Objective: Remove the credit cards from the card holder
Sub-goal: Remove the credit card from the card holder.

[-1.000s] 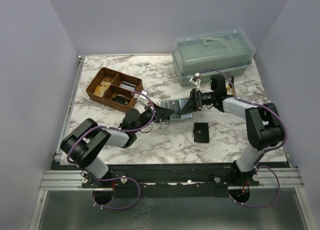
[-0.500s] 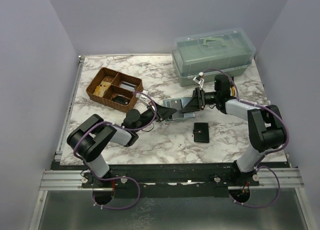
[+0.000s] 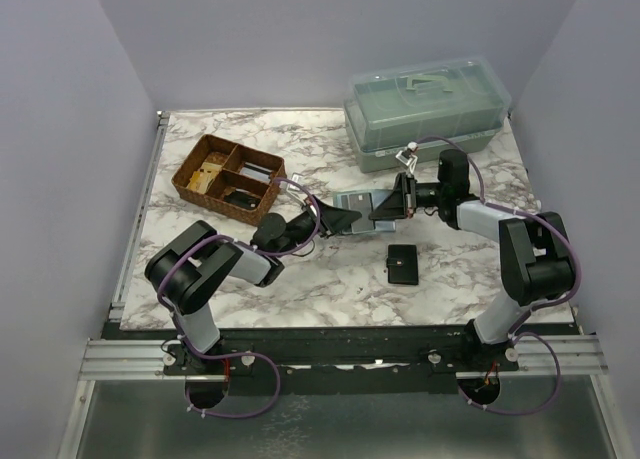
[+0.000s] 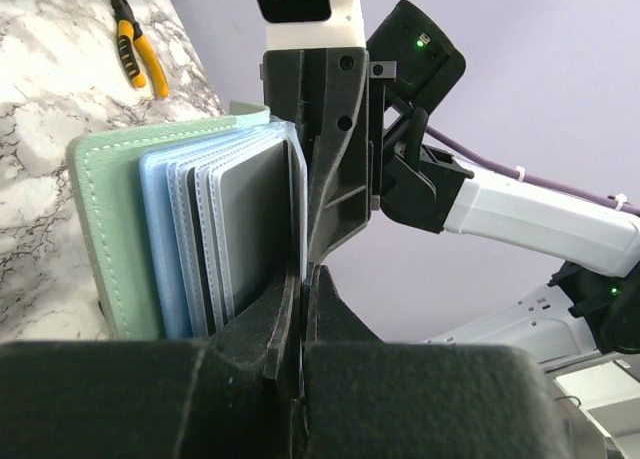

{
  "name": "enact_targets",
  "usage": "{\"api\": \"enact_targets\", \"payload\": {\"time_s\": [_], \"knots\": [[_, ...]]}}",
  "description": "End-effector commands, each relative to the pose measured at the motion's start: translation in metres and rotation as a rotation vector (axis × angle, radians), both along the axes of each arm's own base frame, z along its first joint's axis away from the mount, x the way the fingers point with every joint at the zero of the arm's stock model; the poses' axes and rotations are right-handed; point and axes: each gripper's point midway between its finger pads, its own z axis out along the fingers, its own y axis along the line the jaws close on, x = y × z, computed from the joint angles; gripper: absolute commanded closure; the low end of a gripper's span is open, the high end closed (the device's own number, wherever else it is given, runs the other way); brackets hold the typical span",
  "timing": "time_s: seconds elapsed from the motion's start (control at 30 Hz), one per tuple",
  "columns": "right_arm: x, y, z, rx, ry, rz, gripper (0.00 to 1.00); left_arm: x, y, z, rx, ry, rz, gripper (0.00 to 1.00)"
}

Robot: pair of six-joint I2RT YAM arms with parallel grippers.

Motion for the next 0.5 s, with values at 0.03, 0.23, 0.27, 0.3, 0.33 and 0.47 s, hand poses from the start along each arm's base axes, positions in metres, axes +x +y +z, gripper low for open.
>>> {"api": "enact_targets", "payload": {"time_s": [0.03,0.23,0.27,0.3,0.33,0.47], "knots": [[-0.011,0.012,0.014,0.025,-0.059,0.055,0.94,-0.038,-0.026,0.003,-0.008,-0.025,-0.169,1.0],[-0.007,0.002,0.019,0.026,-0.09,0.019,1.0,-0.038,-0.009,0.004,-0.006,-0.01,-0.138,0.98],[-0.007,0.001,0.019,0.028,-0.09,0.02,1.0,-0.038,-0.005,0.005,-0.008,-0.011,-0.134,0.97],[-0.007,0.001,0.019,0.03,-0.09,0.024,1.0,-0.035,-0.001,0.006,-0.01,-0.013,-0.125,0.97],[-0.008,0.0,0.019,0.033,-0.093,0.03,1.0,-0.036,0.003,0.009,-0.013,-0.018,-0.125,0.98],[-0.011,0.0,0.021,0.038,-0.105,0.034,1.0,-0.032,0.018,0.018,-0.032,-0.037,-0.114,0.99]]}}
